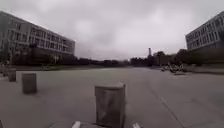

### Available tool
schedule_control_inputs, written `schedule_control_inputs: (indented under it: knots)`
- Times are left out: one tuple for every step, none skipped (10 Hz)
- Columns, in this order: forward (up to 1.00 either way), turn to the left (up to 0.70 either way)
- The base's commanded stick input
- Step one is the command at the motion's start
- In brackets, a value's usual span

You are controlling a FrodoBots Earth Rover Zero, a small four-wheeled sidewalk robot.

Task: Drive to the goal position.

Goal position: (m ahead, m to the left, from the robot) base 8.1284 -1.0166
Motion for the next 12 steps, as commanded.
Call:
schedule_control_inputs:
  knots:
    - [0.7,-0.34]
    - [0.6,-0.47]
    - [0.23,-0.41]
    - [-0.15,0.0]
    - [-0.63,0.0]
    - [-0.64,0.0]
    - [-0.66,0.0]
    - [-0.67,0.0]
    - [-0.68,0.0]
    - [-0.68,0.0]
    - [-0.68,0.0]
    - [-0.69,0.0]
